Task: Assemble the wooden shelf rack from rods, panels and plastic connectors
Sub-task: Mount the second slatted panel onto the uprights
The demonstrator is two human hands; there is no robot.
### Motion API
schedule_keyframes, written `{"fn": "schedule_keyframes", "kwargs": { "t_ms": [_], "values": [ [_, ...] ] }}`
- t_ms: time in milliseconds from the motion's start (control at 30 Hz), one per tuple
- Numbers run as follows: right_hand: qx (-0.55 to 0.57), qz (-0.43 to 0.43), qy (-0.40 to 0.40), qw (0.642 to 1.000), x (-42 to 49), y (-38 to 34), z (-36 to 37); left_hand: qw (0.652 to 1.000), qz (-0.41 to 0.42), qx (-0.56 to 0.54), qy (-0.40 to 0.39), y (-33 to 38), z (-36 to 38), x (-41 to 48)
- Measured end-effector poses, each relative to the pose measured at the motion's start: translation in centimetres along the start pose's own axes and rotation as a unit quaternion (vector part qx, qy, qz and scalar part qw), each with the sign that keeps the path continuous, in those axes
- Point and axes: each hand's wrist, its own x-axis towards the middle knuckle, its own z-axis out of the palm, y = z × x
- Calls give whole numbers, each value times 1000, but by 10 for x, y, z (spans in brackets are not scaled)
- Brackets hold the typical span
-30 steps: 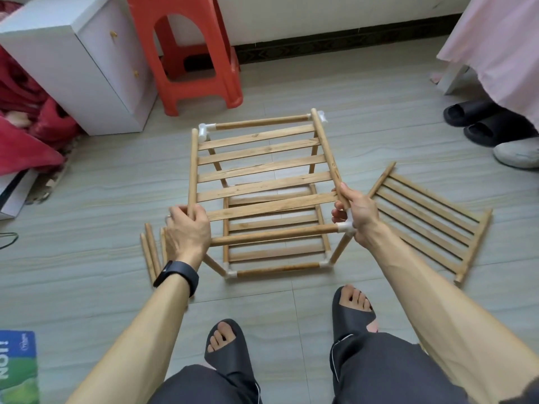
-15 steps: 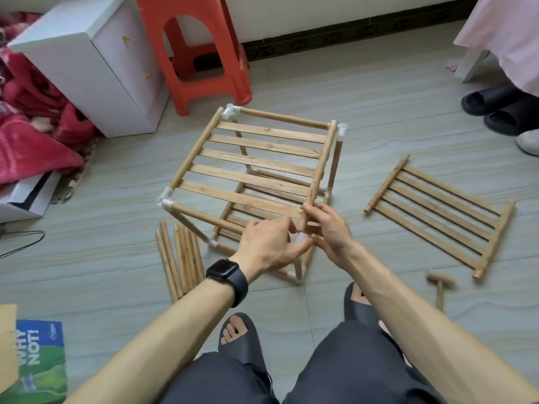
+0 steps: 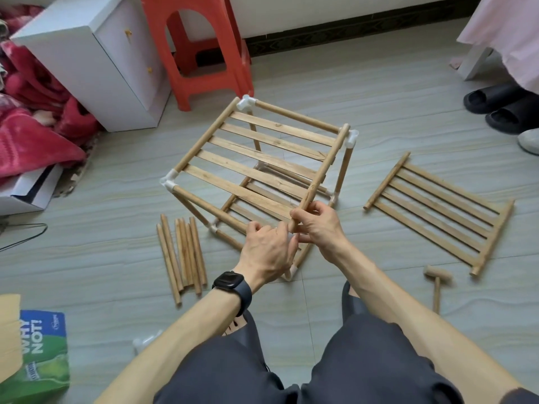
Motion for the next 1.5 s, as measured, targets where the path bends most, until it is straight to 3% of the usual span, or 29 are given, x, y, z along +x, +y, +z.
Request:
{"fn": "schedule_keyframes", "kwargs": {
  "t_ms": [567, 867, 1333, 1500],
  "values": [
    [-74, 25, -48, 996, 8, -3, 5, 997, -8, 6, 70, 0, 6, -3],
    [-92, 28, -47, 994, 13, 3, -3, 989, 34, -5, 142, -3, 8, -5],
    [-147, 23, -67, 987, -3, 2, 2, 997, 12, -14, 74, -11, 9, -8],
    [-90, 30, -65, 993, -1, 6, -4, 998, -5, -1, 60, -8, 8, 0]
  ]
}}
